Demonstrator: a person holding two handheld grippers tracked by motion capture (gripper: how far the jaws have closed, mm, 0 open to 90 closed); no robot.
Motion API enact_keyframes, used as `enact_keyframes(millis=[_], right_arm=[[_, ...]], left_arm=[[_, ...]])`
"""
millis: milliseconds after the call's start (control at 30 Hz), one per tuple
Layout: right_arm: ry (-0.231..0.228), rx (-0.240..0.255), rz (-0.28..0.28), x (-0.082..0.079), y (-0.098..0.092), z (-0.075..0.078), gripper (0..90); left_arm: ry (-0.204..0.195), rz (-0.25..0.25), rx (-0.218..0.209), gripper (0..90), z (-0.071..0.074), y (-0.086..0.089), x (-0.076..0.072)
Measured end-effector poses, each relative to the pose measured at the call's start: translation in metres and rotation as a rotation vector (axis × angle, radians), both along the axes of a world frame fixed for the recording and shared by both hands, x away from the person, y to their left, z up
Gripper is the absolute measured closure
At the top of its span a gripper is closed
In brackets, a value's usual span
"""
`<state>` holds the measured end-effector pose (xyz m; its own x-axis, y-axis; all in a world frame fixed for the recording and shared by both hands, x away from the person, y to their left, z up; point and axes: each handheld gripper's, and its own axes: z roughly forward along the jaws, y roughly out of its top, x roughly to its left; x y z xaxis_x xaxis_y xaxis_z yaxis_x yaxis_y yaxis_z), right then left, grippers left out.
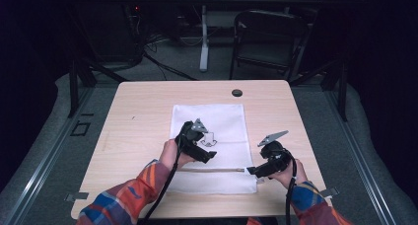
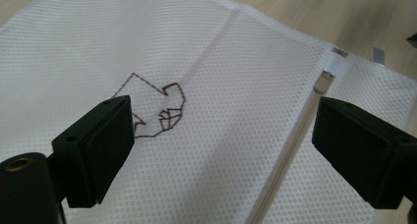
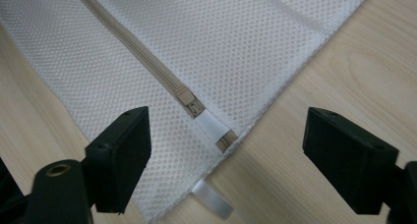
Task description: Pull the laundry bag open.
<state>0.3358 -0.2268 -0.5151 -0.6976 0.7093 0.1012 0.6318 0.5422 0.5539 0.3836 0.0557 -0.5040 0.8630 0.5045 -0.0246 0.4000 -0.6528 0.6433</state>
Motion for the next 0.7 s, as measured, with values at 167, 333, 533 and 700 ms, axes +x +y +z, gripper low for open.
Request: enact_keyframes(millis=[167,333,533,700], right_arm=[[-0.001,-0.005,0.001,0.001,-0.001,0.0,28.6],[-0.012,-0.013,-0.003,0.001,-0.001,0.0,40.5],[0.003,-0.023,0.014,0.004,0.002,-0.003,55.5],[0.021,-0.034,0.023,0.006,0.002,-0.006,67.1]], left_arm=[[0.014,-0.033,0.01,10.4,-0.007,-0.009,-0.001],[0.028,-0.078,0.001,13.7,-0.013,-0.019,-0.007],[0.048,-0.133,-0.003,15.8,-0.02,-0.032,-0.01],[0.048,-0.156,0.014,19.5,-0.025,-0.043,-0.011]])
